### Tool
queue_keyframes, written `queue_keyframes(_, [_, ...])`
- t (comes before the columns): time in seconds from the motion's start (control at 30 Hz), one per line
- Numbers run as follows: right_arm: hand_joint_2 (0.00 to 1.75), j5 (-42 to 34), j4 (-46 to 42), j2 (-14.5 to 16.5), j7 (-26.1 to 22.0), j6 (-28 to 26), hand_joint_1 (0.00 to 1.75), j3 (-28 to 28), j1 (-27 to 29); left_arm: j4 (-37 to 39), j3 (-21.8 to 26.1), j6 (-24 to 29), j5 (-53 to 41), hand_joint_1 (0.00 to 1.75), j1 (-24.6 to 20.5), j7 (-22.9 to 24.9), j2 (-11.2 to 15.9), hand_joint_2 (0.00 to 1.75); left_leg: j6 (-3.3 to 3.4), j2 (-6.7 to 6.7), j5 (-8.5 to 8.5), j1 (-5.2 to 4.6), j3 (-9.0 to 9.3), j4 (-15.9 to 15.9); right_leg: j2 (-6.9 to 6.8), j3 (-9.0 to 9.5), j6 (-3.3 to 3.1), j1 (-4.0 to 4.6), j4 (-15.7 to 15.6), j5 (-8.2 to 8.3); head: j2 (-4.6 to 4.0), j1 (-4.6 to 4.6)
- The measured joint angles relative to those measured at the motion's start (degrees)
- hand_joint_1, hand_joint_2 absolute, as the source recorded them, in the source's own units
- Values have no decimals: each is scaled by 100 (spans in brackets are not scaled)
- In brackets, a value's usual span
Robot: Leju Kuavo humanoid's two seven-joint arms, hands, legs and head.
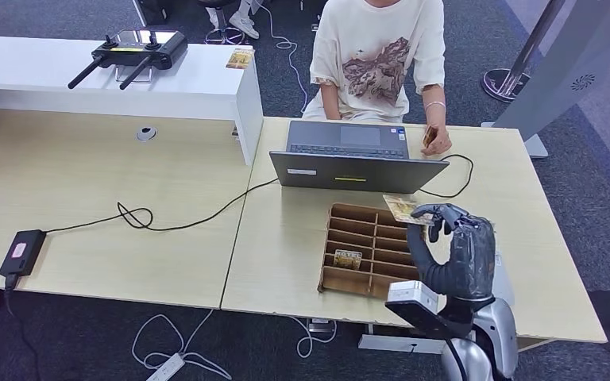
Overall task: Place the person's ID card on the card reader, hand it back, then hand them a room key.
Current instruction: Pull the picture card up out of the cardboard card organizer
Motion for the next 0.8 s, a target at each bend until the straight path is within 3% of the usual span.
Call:
queue_keyframes(0.5, [175, 285, 278, -201, 416, 153, 175, 157, -1157, 0, -10, -52, -92, 0, -1, -1, 39, 0, -2, 0, 2, 0, 0, 0, 0, 0, 1, 0, 1, 1, 0, 1])
queue_keyframes(0.8, [175, -145, 952, -286, 686, 887, 175, 160, -2128, 0, -24, -45, -116, 0, -2, 2, 71, 0, -4, -1, 5, 0, -1, 0, 1, 0, 0, 0, 3, 5, 0, -1])
